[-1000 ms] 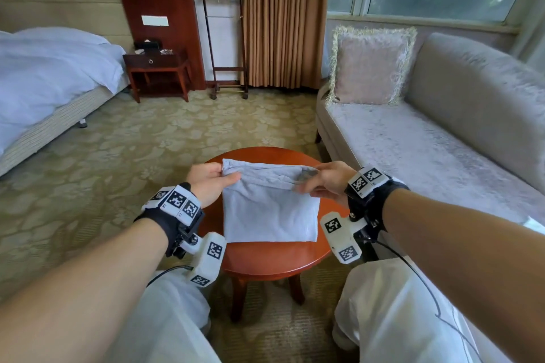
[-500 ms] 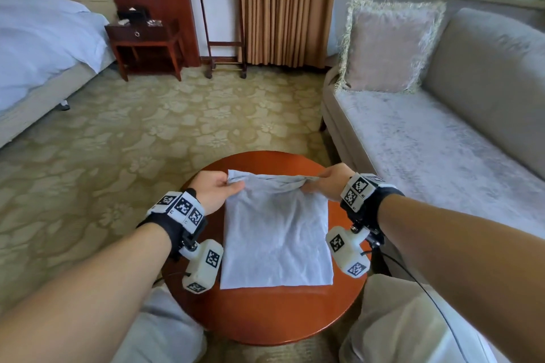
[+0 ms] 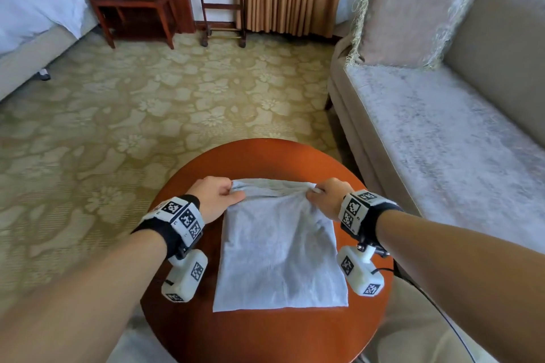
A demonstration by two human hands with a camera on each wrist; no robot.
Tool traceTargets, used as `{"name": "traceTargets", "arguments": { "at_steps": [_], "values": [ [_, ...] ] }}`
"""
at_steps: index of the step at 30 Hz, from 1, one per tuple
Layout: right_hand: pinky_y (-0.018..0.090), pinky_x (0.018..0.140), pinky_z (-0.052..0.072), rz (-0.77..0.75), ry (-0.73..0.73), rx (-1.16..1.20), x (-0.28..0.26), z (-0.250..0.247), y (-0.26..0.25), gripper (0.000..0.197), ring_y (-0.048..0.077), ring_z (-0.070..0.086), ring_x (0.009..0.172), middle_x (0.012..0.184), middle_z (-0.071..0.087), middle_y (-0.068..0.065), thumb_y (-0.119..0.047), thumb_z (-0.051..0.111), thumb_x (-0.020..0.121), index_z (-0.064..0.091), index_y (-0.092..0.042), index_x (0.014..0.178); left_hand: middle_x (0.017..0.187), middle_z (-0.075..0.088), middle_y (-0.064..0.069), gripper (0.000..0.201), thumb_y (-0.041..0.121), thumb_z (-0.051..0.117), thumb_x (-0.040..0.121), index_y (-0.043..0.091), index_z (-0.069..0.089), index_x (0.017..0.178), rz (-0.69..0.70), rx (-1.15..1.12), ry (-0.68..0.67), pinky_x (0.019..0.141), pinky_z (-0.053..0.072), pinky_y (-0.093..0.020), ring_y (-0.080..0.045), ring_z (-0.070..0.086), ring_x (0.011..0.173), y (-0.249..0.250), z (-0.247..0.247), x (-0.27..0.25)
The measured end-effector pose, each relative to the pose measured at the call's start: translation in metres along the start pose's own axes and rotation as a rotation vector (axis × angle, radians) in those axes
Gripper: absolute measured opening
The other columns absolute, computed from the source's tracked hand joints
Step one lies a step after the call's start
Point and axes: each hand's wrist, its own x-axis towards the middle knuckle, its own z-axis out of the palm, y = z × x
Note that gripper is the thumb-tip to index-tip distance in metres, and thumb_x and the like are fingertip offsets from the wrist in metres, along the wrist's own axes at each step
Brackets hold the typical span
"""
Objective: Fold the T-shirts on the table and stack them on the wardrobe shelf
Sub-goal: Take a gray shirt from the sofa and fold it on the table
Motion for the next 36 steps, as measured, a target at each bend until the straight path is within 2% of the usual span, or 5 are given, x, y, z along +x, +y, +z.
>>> {"name": "traceTargets", "arguments": {
  "at_steps": [7,15,22,30,36],
  "values": [
    [0.026,0.054,0.041,-0.057,0.009,-0.104,0.012,-0.008,-0.012,0.037,0.02,0.057,0.071,0.089,0.062,0.007,-0.041,0.035,0.102,0.057,-0.012,0.098,0.067,0.055,-0.002,0.041,0.048,0.048,0.096,0.012,0.051,0.076,-0.122,0.129,0.016,0.056,0.038,-0.029,-0.019,0.049,0.059,0.003,0.001,0.015],
    [0.024,0.047,0.041,0.074,0.028,-0.145,0.02,-0.003,-0.019,0.031,0.015,0.054,0.061,0.076,0.057,0.003,-0.037,0.049,0.098,0.059,-0.008,0.1,0.082,0.066,0.0,0.043,0.058,0.063,0.085,0.015,0.066,0.084,-0.29,0.094,0.065,0.062,0.047,-0.027,-0.014,0.06,0.072,0.013,0.001,0.023],
    [0.032,0.061,0.044,0.111,0.038,-0.154,-0.01,-0.016,-0.019,0.072,0.028,0.057,0.094,0.113,0.055,0.009,-0.042,0.06,0.087,0.025,-0.011,0.142,0.115,0.058,0.001,0.07,0.053,0.079,0.071,0.017,0.049,0.123,-0.302,-0.075,0.165,0.075,0.041,-0.024,-0.015,0.055,0.098,0.027,0.001,-0.016],
    [0.052,0.117,0.018,-0.055,-0.044,-0.291,-0.068,0.016,-0.007,0.092,0.029,0.004,0.148,0.161,0.003,0.007,-0.064,0.056,0.083,0.013,-0.023,0.153,0.146,0.038,0.002,0.068,0.058,0.063,0.081,0.027,0.042,0.137,-0.127,0.271,0.108,0.109,0.031,-0.044,-0.021,0.036,0.135,0.059,0.03,-0.077],
    [0.05,0.118,-0.002,-0.142,-0.068,-0.288,-0.096,0.068,0.007,0.081,0.025,-0.022,0.146,0.159,-0.024,0.006,-0.066,0.035,0.092,0.001,-0.027,0.154,0.161,-0.02,-0.001,0.089,0.075,0.035,0.087,0.028,0.003,0.155,-0.181,0.418,-0.165,0.118,-0.004,-0.056,-0.019,-0.023,0.147,0.06,0.078,-0.097]
  ]
}}
